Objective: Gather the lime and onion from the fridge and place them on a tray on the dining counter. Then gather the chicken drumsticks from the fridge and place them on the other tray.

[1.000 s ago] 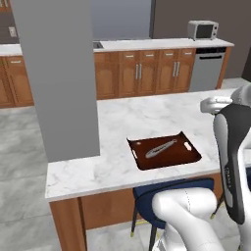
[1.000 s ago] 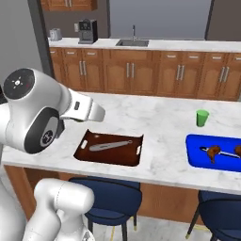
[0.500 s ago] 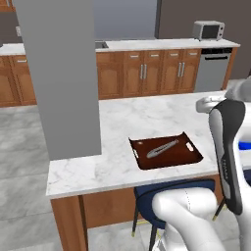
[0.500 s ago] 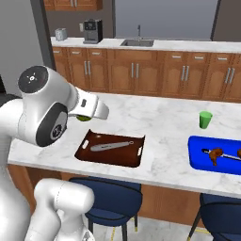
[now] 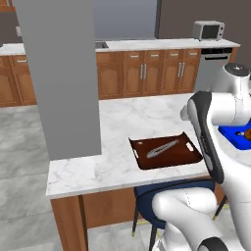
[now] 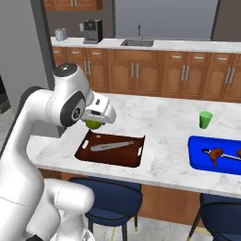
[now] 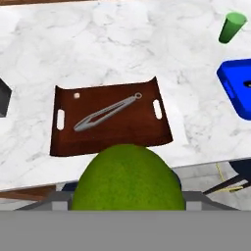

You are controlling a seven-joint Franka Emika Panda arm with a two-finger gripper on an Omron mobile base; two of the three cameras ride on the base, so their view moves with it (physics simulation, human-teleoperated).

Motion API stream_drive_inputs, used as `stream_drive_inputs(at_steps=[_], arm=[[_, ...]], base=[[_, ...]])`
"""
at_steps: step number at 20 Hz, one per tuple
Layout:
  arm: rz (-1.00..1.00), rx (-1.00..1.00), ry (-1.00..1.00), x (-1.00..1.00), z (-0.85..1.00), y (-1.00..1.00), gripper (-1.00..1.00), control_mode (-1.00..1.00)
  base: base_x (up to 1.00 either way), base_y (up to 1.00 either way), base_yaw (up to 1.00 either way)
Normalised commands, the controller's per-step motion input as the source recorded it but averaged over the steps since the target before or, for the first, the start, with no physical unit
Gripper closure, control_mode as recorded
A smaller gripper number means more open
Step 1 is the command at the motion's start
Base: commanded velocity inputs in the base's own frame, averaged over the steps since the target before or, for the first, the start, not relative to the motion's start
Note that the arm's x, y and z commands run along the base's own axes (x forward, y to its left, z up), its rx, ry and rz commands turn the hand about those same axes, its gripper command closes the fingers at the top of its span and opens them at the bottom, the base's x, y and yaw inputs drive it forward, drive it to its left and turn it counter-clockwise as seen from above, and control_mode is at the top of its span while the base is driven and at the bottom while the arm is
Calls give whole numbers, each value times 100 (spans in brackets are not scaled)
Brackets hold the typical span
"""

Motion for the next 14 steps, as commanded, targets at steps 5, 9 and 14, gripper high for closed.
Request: stream_drive_inputs(at_steps=[5,9,14], arm=[[0,0,17,11,-48,0,100,-100],[0,0,17,20,-58,0,100,-100],[0,1,9,21,-59,-7,100,-100]], base=[[0,0,0],[0,0,0],[0,0,0]])
